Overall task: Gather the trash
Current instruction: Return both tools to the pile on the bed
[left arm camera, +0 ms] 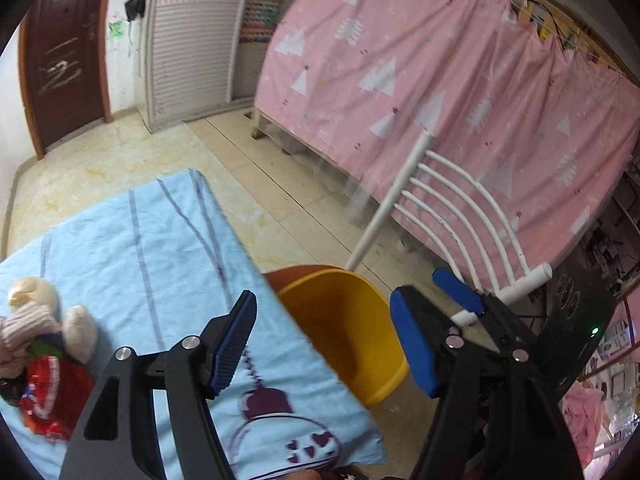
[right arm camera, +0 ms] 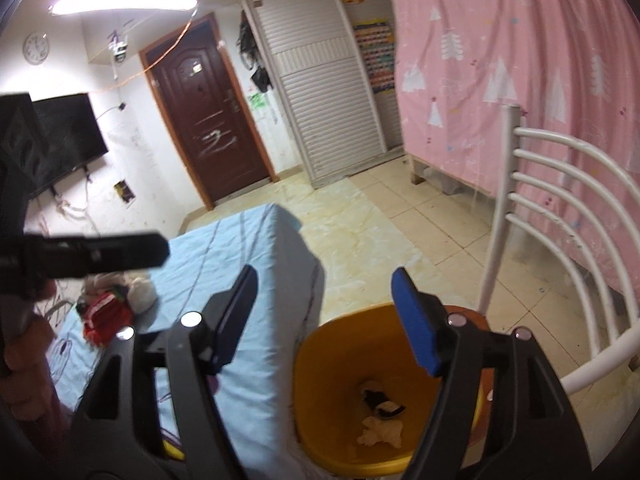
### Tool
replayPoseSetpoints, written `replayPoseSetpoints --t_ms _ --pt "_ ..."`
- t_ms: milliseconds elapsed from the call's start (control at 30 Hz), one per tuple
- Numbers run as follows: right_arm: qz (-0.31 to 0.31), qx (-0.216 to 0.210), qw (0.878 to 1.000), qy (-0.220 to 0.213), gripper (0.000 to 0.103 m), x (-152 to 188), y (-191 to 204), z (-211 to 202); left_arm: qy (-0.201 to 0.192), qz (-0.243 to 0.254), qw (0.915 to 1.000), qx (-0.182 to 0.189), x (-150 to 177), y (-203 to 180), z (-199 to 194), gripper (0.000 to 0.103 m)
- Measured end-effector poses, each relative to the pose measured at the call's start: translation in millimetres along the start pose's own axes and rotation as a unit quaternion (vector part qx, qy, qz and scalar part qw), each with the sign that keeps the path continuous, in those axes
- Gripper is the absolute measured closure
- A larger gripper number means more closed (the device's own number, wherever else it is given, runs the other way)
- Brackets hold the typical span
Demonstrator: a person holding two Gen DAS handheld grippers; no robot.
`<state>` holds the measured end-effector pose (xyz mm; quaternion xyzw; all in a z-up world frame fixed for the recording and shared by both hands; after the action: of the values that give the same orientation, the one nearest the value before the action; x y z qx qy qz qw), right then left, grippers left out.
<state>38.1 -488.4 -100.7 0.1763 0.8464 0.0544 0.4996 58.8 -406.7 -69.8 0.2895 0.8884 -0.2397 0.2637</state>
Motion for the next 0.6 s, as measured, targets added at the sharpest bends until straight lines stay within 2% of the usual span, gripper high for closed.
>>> replayPoseSetpoints --t_ms 167,600 --pt "-0.015 -0.024 1.000 0.011 0.030 6 38 12 -0.024 -0.005 0.9992 -0.031 -3 30 -25 0.038" --pt "-0.072 -0.103 0.991 0.048 0.029 17 146 41 -0.065 -0.037 0.9911 -0.110 1 132 -84 0.035"
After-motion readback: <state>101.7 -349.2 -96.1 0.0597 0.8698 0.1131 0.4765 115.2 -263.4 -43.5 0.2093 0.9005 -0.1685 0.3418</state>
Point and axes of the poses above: each gripper's, at about its wrist camera, not at the fingertips, and z roughly the way its jaws point, y to its left, x to its underside, the point moved 10 cm from there along z, roughly the way its jaws point, and after that the axes turned 2 degrees about -z, right-handed, at the moved point
